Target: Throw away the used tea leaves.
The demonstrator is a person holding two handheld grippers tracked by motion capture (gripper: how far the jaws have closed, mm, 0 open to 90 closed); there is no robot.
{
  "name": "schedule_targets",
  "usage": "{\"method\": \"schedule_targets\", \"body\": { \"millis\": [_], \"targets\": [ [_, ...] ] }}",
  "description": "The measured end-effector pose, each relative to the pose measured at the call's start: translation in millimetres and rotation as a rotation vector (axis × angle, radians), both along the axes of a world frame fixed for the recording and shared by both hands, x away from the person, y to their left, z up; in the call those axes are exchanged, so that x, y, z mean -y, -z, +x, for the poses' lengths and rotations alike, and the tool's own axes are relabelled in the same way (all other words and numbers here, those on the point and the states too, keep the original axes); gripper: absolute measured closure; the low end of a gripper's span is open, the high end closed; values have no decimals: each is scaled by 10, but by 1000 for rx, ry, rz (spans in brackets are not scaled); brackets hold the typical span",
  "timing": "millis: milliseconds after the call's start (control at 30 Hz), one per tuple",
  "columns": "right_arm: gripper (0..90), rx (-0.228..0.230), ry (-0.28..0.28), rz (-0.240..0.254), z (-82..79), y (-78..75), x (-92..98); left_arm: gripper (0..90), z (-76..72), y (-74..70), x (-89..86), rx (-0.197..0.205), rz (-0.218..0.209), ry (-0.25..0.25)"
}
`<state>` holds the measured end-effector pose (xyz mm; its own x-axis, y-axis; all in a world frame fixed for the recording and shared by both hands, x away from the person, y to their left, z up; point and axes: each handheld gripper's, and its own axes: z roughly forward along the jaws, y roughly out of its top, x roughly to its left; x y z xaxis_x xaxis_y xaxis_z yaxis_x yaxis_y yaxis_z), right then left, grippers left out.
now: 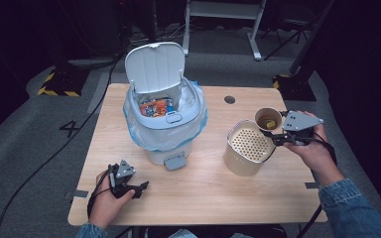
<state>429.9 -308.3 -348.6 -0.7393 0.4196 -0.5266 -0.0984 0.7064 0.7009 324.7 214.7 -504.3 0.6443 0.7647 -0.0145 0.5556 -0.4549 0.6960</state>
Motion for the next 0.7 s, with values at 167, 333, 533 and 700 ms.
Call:
{"method": "schedule_targets", "body": {
  "millis": [167, 333, 533, 700],
  "targets": [
    [342, 115, -20, -123, -67, -6, -34, 194, 0, 0, 0, 0, 0, 0],
    [342, 204, -21, -236, -125, 4, -77, 194, 0, 0, 0, 0, 0, 0],
    [343, 288, -13, -339, -163, -7, -116, 194, 1, 0, -2, 0, 0, 1],
    [344, 377, -6, -463, -215, -6, -177, 194, 1, 0, -1, 0, -1, 0]
  ]
}}
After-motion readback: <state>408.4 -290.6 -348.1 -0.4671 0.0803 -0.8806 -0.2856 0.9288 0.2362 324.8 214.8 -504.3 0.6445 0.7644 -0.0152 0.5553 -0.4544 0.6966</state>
